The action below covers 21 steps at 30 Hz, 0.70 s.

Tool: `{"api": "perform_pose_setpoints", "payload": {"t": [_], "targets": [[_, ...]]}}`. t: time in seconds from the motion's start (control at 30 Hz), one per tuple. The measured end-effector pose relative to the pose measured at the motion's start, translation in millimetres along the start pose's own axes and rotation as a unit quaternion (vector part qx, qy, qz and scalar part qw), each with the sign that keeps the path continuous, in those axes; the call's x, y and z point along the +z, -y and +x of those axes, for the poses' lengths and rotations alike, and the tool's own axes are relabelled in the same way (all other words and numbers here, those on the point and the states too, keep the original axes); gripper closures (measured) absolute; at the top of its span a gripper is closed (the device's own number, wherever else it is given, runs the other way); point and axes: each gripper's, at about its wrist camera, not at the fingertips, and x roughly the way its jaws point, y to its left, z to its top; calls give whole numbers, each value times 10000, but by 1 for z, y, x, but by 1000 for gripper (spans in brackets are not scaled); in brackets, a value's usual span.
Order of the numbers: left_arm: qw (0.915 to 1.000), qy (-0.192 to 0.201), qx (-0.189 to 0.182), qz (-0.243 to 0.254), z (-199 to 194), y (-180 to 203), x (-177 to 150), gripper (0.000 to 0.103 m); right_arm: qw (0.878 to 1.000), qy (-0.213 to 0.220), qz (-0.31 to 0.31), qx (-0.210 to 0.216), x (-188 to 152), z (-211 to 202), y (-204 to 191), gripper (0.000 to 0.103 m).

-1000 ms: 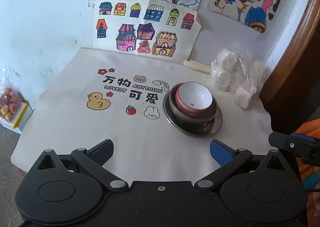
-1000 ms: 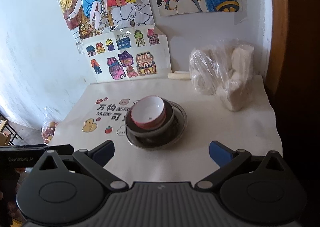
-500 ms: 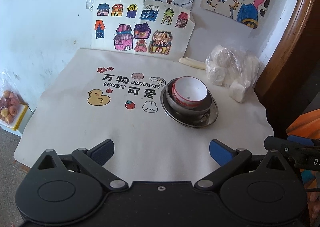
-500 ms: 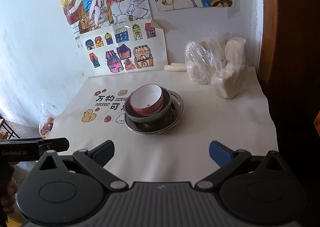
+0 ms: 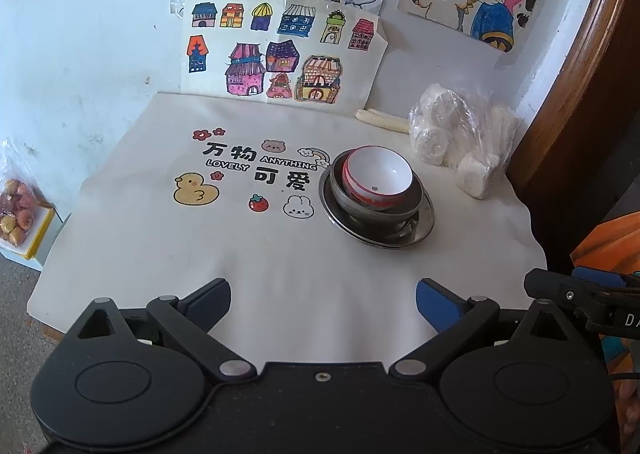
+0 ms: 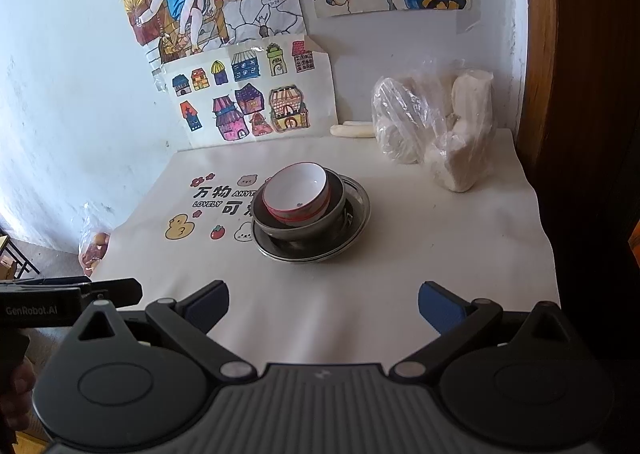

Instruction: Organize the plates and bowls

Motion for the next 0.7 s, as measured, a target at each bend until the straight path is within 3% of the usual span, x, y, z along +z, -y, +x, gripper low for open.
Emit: {"api": "perform_pose_setpoints", "payload": {"t": [0.7], "targets": [[9996,2,-288,-11,1,1,2,3,10000,5,6,-4,0,0,2,0]]}}
